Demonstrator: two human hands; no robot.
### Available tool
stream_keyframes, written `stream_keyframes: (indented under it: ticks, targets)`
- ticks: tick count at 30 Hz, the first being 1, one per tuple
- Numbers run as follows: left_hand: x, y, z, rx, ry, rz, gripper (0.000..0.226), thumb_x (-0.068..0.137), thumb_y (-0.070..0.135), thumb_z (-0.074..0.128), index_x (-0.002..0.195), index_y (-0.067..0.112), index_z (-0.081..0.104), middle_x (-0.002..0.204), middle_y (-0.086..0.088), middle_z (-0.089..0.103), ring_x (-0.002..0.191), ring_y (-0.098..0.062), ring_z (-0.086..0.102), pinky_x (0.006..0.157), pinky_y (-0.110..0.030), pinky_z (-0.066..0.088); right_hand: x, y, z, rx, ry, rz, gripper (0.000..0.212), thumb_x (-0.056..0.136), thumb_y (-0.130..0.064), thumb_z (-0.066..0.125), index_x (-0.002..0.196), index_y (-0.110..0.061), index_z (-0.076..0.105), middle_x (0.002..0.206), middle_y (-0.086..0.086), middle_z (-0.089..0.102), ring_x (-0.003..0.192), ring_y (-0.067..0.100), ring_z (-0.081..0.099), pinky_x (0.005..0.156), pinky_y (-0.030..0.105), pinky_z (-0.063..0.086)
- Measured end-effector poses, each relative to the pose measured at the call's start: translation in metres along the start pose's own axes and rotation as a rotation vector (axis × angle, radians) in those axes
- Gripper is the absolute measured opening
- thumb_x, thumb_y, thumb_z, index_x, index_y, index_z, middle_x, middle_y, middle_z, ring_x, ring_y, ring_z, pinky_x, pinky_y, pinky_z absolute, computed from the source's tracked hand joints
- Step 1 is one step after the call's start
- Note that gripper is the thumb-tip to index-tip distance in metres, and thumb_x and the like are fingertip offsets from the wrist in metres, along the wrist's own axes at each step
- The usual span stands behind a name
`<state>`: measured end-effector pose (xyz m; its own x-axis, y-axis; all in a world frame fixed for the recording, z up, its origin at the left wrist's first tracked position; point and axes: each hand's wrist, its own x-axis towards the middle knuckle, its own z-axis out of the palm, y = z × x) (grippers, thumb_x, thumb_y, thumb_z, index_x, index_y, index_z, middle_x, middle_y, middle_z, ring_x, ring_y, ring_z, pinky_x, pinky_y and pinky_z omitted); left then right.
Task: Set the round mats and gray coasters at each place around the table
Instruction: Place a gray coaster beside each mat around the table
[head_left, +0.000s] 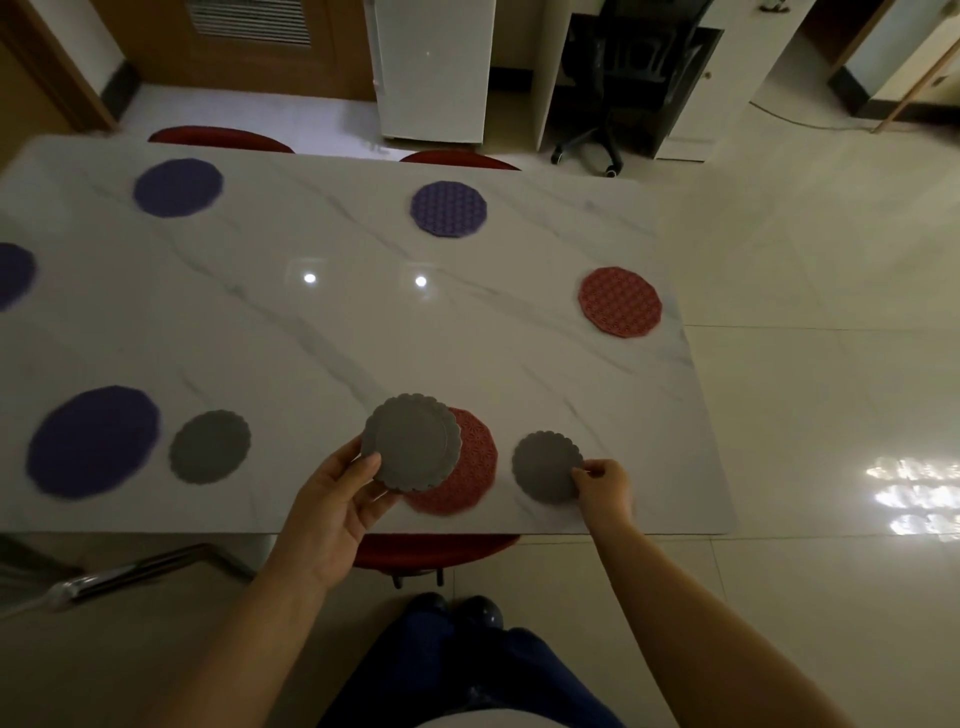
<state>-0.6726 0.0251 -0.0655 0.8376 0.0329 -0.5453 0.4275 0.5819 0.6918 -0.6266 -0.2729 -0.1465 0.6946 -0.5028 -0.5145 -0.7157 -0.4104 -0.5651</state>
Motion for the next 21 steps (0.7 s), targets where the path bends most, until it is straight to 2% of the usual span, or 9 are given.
stream_keyframes:
  ticks: [3,6,11,13,15,17,21]
  targets:
    - [0.0,0.004,0.001,0.024,-0.01,-0.001,0.045,0.078,0.016,0.064,0.123,0.017,0.062,0.112,-0.001,0.073,0.099,-0.02,0.071,0.071,-0.028,0.06,-0.004,-0.002,-0.004,-0.027,0.024,0.002,0.033,0.089,-0.021,0.059,0.122,-0.014,0.053,0.105,0.004,0.061,0.083,0.017,0.055,0.066,0.028,0.04]
    - [0.001,0.006,0.005,0.043,-0.037,-0.019,0.046,0.078,0.016,0.064,0.124,0.017,0.061,0.112,0.0,0.073,0.1,-0.02,0.07,0.073,-0.028,0.06,-0.015,-0.002,-0.008,-0.07,0.054,-0.068,0.034,0.089,-0.022,0.057,0.122,-0.017,0.052,0.113,0.003,0.059,0.083,0.014,0.054,0.056,0.023,0.035]
    - [0.008,0.003,0.031,0.062,-0.064,-0.037,0.044,0.079,0.016,0.065,0.123,0.017,0.062,0.114,-0.004,0.072,0.103,-0.022,0.069,0.07,-0.027,0.059,-0.033,-0.013,-0.018,0.015,0.031,-0.248,0.011,0.091,-0.026,0.055,0.102,-0.028,0.054,0.107,-0.005,0.057,0.078,0.003,0.052,0.056,0.017,0.036]
    - [0.013,-0.002,0.05,0.069,-0.086,-0.037,0.043,0.079,0.016,0.065,0.122,0.016,0.061,0.114,-0.005,0.072,0.102,-0.021,0.069,0.07,-0.027,0.059,-0.033,-0.019,-0.03,0.089,0.01,-0.303,0.012,0.091,-0.023,0.055,0.102,-0.027,0.055,0.105,-0.005,0.058,0.08,0.003,0.054,0.06,0.018,0.041]
    - [0.015,-0.011,0.074,0.07,-0.114,-0.036,0.043,0.079,0.015,0.065,0.122,0.014,0.061,0.113,-0.008,0.072,0.1,-0.021,0.07,0.07,-0.028,0.059,-0.028,-0.022,-0.047,0.166,-0.02,-0.342,0.013,0.092,-0.019,0.053,0.103,-0.026,0.056,0.105,-0.004,0.059,0.084,0.01,0.059,0.069,0.025,0.049]
    - [0.016,-0.023,0.099,0.061,-0.116,-0.031,0.043,0.078,0.014,0.066,0.121,0.013,0.062,0.111,-0.01,0.073,0.097,-0.022,0.071,0.07,-0.028,0.059,-0.02,-0.024,-0.065,0.209,-0.063,-0.375,0.013,0.093,-0.018,0.052,0.101,-0.027,0.056,0.103,-0.004,0.061,0.084,0.013,0.062,0.072,0.029,0.053]
    - [0.019,-0.056,0.152,0.002,-0.099,0.01,0.045,0.075,0.013,0.069,0.119,0.013,0.063,0.112,-0.012,0.073,0.098,-0.027,0.07,0.068,-0.03,0.059,0.004,-0.028,-0.108,0.215,-0.199,-0.477,0.013,0.094,-0.02,0.052,0.104,-0.03,0.054,0.103,-0.005,0.062,0.079,0.007,0.063,0.063,0.019,0.05]
